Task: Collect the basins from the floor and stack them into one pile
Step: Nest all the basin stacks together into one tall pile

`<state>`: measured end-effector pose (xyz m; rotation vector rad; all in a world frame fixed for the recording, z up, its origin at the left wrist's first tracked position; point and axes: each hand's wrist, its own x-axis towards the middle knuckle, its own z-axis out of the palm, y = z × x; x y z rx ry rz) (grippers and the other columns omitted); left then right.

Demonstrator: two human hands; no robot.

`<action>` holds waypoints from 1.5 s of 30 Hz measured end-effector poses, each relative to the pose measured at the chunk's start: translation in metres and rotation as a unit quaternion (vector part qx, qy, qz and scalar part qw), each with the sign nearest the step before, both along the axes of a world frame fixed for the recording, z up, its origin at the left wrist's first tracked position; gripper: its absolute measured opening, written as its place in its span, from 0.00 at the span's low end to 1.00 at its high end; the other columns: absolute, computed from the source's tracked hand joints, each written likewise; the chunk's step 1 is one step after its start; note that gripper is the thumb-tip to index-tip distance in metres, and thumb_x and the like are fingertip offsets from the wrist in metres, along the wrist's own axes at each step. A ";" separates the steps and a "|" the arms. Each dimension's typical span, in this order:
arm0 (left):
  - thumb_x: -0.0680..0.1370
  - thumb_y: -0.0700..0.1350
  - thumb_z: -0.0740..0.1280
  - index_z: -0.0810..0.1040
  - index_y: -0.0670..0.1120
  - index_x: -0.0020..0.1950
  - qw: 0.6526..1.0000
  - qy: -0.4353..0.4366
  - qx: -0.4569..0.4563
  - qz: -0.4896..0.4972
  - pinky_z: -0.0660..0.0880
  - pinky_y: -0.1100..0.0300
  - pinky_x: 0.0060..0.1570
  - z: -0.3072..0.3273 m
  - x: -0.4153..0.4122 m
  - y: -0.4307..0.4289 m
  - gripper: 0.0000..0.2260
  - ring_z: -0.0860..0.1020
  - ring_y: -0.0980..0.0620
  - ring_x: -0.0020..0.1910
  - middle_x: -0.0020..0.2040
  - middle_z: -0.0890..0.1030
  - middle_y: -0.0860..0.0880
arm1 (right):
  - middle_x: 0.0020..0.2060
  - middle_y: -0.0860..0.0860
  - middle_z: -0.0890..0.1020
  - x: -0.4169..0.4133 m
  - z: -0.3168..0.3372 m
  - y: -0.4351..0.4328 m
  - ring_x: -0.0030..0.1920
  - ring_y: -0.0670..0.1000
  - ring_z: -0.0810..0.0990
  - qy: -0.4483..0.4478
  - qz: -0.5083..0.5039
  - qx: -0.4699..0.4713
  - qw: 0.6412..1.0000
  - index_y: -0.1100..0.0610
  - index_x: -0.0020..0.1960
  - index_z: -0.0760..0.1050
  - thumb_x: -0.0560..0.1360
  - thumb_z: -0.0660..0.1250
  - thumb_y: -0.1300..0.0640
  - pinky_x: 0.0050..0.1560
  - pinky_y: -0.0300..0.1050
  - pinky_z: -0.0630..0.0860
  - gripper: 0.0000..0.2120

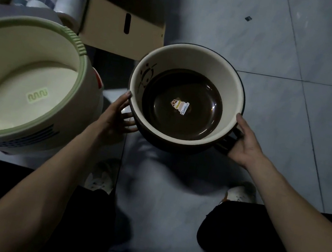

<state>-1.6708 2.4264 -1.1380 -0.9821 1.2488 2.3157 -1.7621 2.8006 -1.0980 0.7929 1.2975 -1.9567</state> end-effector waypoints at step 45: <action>0.68 0.64 0.75 0.79 0.45 0.59 0.945 0.110 -0.147 0.271 0.78 0.43 0.57 0.371 0.209 -0.137 0.28 0.81 0.43 0.53 0.53 0.81 0.41 | 0.38 0.60 0.86 0.100 0.332 -0.201 0.37 0.55 0.87 0.187 0.185 -0.132 0.956 0.67 0.55 0.78 0.75 0.73 0.44 0.43 0.50 0.86 0.25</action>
